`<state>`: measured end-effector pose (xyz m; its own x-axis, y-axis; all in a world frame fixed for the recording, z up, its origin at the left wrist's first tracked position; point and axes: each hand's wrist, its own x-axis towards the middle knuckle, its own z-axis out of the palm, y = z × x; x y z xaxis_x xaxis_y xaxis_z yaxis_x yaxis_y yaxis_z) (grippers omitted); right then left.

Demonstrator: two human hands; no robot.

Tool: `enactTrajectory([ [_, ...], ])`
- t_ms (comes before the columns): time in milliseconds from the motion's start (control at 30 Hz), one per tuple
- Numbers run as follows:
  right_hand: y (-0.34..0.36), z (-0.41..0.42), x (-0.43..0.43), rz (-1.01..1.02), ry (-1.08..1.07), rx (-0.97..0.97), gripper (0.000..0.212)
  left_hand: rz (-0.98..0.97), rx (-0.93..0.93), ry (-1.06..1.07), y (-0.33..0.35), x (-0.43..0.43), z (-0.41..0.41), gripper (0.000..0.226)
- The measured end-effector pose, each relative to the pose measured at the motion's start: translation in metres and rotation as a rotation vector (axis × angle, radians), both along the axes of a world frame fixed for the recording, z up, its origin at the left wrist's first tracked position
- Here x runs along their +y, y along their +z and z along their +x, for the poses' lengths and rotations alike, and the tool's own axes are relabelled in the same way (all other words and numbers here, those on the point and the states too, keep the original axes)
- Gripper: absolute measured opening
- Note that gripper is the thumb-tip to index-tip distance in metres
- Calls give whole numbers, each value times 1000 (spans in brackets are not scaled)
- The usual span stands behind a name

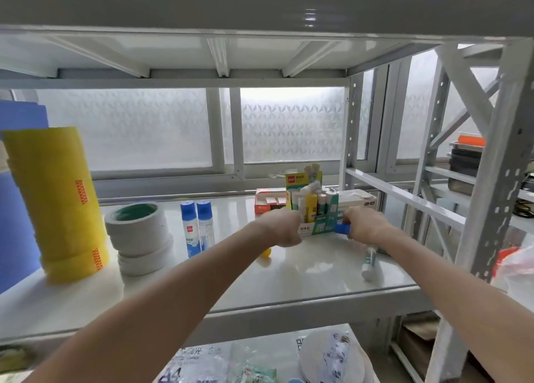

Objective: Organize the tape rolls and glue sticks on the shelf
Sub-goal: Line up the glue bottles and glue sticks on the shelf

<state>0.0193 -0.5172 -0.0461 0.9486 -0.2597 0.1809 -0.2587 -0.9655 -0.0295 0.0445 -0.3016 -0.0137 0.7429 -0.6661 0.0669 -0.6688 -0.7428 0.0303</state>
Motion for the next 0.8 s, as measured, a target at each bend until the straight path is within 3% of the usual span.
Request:
enactTrajectory([
  [133, 39, -20, 8, -55, 99, -129, 14, -11, -72, 6, 33, 28, 3, 24],
  [267, 74, -29, 45, 288, 352, -297, 25, -100, -79, 33, 72, 74, 7, 20],
  [500, 62, -4, 165, 773, 534, -214, 28, -183, -119, 165, 94, 151, 5, 28],
  [800, 35, 24, 219, 704, 562, -221, 33, -160, -117, 273, 93, 201, 11, 27],
])
